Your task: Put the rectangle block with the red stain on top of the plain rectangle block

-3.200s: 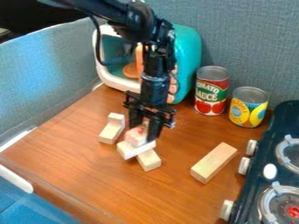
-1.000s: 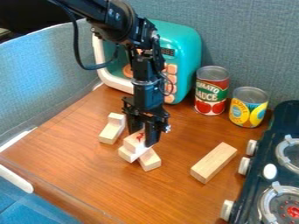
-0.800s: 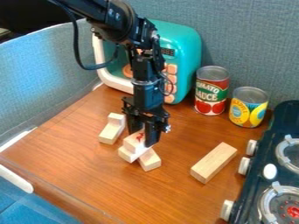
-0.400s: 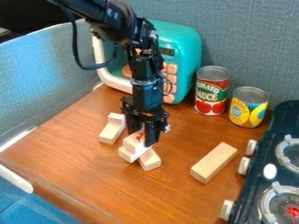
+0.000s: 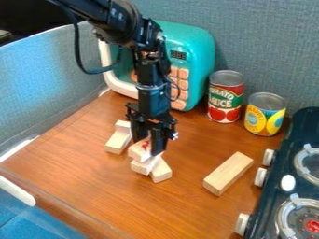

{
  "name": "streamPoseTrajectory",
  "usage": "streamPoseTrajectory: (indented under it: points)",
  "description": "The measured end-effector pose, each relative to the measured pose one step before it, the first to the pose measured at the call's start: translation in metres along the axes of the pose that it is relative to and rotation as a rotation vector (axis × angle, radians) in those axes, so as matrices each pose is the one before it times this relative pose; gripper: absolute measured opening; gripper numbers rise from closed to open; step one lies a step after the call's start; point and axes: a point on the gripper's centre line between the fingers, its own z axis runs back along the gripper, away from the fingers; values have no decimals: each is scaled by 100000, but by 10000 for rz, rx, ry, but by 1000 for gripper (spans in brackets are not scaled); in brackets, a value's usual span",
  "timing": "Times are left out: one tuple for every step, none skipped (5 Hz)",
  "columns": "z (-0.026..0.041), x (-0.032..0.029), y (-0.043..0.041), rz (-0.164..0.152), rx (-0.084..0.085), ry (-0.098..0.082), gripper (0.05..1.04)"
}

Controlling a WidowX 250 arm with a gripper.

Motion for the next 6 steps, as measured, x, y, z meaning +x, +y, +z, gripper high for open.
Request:
streamPoseTrajectory:
  points:
    - [-49,-30,165,-15,-1,-2,605]
    - [36,-221,109,81,67,150,897]
    - [57,127,196,273,126,-91,1007]
    - [-324,-259,-193,180,-3,-32,1003]
    - [3830,-827,-927,-438,750,-990,1001]
    - [3548,-977,-389,-124,696,-1018,1001]
